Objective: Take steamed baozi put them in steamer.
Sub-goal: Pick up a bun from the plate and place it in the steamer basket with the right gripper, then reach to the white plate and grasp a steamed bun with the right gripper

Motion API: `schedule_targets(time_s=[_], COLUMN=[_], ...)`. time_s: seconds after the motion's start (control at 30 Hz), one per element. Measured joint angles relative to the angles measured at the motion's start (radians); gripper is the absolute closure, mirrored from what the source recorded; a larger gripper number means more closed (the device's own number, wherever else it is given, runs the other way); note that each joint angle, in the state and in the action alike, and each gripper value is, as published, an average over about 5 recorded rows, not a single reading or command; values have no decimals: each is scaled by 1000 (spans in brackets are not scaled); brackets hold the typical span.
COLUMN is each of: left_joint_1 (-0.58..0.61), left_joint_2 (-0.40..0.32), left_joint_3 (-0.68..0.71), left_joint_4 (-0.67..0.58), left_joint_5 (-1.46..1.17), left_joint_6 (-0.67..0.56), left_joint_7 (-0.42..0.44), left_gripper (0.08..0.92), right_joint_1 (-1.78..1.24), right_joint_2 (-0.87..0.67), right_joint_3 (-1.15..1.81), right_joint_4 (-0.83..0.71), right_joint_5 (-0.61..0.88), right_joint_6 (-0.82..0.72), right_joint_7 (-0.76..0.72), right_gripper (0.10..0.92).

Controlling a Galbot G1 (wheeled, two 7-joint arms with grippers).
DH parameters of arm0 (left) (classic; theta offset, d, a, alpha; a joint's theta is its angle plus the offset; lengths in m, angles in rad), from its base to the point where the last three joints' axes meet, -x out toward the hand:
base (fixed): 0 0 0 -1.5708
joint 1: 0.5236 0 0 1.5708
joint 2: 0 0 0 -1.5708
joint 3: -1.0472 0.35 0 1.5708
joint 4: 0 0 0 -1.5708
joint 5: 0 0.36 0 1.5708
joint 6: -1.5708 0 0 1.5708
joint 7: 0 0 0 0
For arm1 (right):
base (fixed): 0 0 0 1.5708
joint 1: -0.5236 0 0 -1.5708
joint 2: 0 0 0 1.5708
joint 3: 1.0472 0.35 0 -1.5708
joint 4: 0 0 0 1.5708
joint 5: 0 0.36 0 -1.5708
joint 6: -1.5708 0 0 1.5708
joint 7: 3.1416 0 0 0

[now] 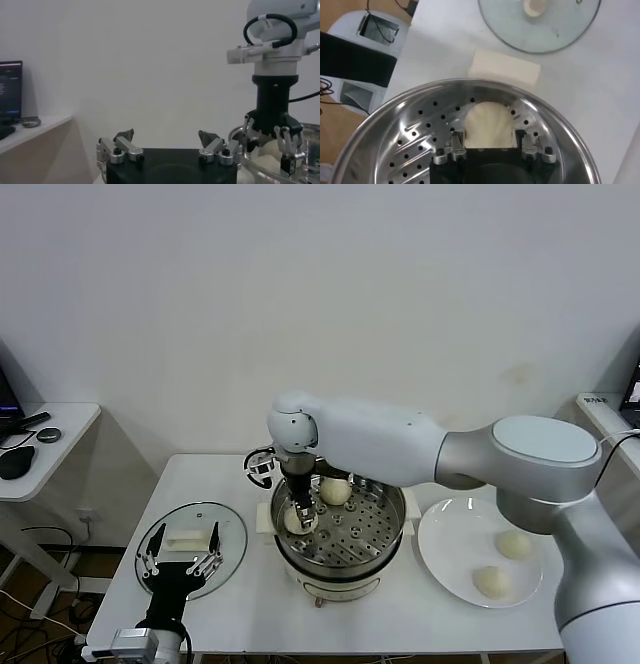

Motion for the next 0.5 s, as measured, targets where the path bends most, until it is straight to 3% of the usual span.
schedule_targets(time_s=[0.17,0.5], left_joint_1=[0,0], left_joint_2=[-2,-7], left_joint_3=[-1,-8], left_joint_4=[0,2], left_joint_5=[0,-4], left_joint_6=[0,5], left_joint_7=[1,11], left_gripper=[177,177], right_joint_1=[4,74], right_joint_2=[-20,-175], right_joint_3=[17,77], right_joint_4=[29,169], right_joint_5=[-1,9], right_joint_6=[-13,-17], right_joint_7=[3,-5], right_gripper=[213,203])
